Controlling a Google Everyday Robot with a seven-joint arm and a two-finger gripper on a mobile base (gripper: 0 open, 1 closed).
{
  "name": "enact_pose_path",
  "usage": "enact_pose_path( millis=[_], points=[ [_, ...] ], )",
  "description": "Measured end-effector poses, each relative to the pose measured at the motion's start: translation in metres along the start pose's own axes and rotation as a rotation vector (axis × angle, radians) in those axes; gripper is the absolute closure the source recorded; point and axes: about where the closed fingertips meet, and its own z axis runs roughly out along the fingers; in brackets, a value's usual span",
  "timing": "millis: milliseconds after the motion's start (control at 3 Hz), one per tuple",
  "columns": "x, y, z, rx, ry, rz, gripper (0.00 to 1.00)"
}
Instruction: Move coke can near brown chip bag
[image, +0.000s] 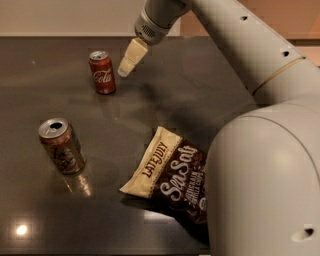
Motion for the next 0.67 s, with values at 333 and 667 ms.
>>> enact_pose_path(
  millis=[333,667],
  points=[
    [-0.019,0.004,0.025,-0.043,-0.023,0.027,0.00],
    [-0.041,0.018,0.043,-0.093,-0.052,0.027,0.00]
  ],
)
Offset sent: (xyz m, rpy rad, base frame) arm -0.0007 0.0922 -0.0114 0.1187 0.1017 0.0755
